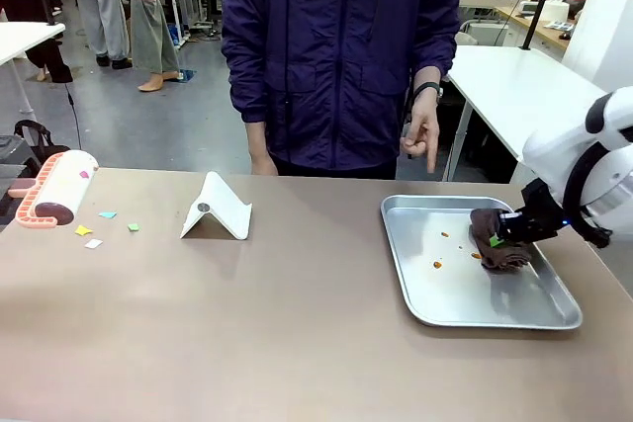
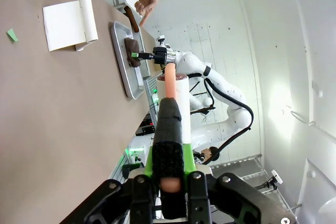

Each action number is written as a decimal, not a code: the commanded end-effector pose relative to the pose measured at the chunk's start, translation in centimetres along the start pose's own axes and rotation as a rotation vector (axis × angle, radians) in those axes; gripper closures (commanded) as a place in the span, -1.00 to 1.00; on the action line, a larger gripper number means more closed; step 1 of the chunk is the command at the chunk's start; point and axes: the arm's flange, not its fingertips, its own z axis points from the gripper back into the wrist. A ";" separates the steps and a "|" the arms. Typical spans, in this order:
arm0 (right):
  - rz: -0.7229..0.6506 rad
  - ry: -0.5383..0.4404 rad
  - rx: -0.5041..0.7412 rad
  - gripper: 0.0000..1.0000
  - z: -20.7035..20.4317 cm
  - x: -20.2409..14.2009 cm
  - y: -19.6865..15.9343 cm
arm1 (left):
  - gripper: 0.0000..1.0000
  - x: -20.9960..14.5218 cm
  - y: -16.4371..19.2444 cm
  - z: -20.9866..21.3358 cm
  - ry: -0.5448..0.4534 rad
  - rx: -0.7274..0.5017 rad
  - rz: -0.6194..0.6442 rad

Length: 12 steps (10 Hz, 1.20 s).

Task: Clean the surface of the table.
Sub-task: If a person points to the right, clean the right side of the table with your right hand, and if they point to the left, clean the left side with your left hand.

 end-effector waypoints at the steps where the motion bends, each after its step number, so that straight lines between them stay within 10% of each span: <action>1: -0.027 0.046 0.032 0.81 -1.5 1.2 1.8 | 0.91 -0.2 -0.3 0.3 0.008 -0.019 -0.021; 12: 0.224 0.235 0.173 0.81 -2.9 -2.8 10.9 | 0.91 -0.2 -0.3 0.3 0.008 -0.019 -0.021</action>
